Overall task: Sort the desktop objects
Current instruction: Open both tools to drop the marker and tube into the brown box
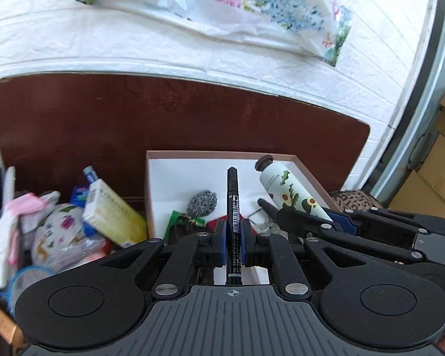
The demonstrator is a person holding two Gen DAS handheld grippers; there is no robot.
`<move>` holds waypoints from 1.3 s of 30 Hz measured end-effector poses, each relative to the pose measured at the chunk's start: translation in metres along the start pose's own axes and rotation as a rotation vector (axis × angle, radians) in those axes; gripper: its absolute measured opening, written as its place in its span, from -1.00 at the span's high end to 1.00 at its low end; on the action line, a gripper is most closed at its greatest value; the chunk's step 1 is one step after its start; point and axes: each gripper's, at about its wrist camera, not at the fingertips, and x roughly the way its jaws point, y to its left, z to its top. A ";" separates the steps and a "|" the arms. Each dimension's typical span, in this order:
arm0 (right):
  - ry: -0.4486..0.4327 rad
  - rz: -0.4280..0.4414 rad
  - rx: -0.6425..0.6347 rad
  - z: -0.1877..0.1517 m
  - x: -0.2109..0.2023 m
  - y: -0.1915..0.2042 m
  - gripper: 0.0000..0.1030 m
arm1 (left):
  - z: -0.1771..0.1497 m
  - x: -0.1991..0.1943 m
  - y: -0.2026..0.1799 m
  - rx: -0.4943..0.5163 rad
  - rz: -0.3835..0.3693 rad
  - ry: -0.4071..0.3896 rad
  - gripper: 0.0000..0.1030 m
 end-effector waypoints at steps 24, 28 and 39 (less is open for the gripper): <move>0.349 -0.186 -0.037 -0.009 0.169 -0.097 0.71 | 0.025 0.197 0.011 -0.063 -0.011 0.188 0.89; 0.343 -0.175 -0.028 -0.003 0.170 -0.100 0.70 | 0.027 0.201 0.010 -0.069 -0.010 0.188 0.24; 0.284 -0.221 -0.129 -0.005 0.146 -0.083 -0.97 | 0.025 0.169 0.015 -0.133 -0.087 0.132 -1.00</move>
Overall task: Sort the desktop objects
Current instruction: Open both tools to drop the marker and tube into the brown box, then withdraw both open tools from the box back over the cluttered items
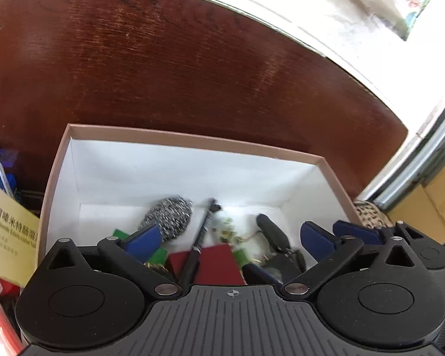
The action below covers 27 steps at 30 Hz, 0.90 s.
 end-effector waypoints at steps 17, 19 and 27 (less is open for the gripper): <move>-0.017 0.065 0.016 -0.010 -0.055 0.018 -1.00 | -0.031 -0.051 -0.022 0.054 -0.022 0.043 -1.00; -0.029 0.066 0.022 -0.012 -0.065 0.019 -1.00 | -0.035 -0.062 -0.026 0.055 -0.029 0.032 -1.00; -0.112 0.079 0.039 -0.020 -0.115 0.031 -1.00 | -0.056 -0.118 -0.034 0.062 -0.043 -0.040 -1.00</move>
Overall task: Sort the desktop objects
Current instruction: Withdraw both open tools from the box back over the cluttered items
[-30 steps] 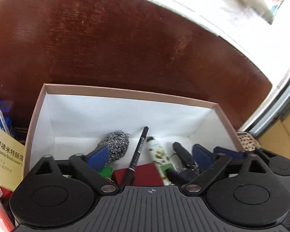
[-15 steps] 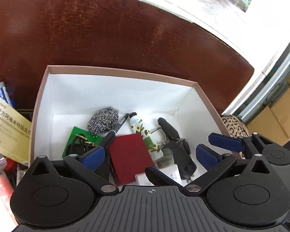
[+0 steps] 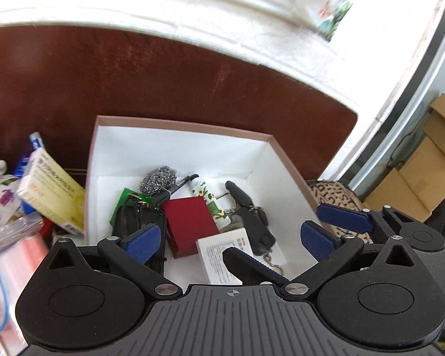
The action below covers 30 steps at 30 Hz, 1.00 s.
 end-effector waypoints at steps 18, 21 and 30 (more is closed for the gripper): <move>-0.120 0.123 0.050 -0.056 -0.085 0.088 -1.00 | -0.092 -0.137 0.019 0.035 0.126 -0.156 -1.00; -0.128 0.147 0.064 -0.069 -0.093 0.106 -1.00 | -0.108 -0.155 0.028 0.032 0.146 -0.168 -1.00; -0.114 0.185 0.073 -0.102 -0.113 0.158 -1.00 | -0.158 -0.194 0.054 -0.006 0.198 -0.165 -1.00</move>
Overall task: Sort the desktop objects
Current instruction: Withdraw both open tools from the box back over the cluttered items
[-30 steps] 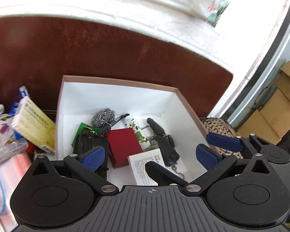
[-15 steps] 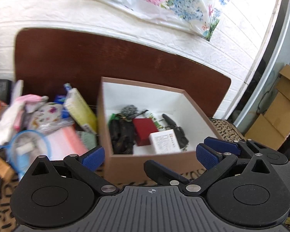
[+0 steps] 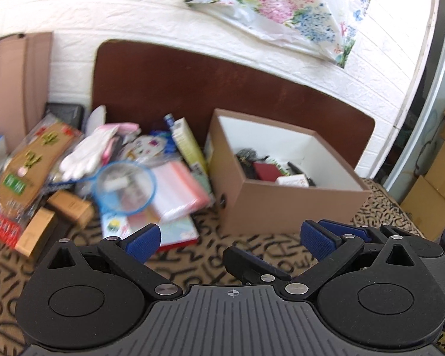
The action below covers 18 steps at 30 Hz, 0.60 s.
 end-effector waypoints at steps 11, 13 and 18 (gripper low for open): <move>0.032 0.003 0.001 -0.042 -0.002 0.044 -1.00 | -0.041 -0.023 0.032 -0.039 0.053 0.047 -1.00; 0.037 0.010 0.006 -0.047 -0.001 0.050 -1.00 | -0.045 -0.026 0.037 -0.042 0.063 0.056 -1.00; 0.057 0.026 0.005 -0.059 0.003 0.065 -1.00 | -0.056 -0.032 0.049 -0.067 0.079 0.067 -1.00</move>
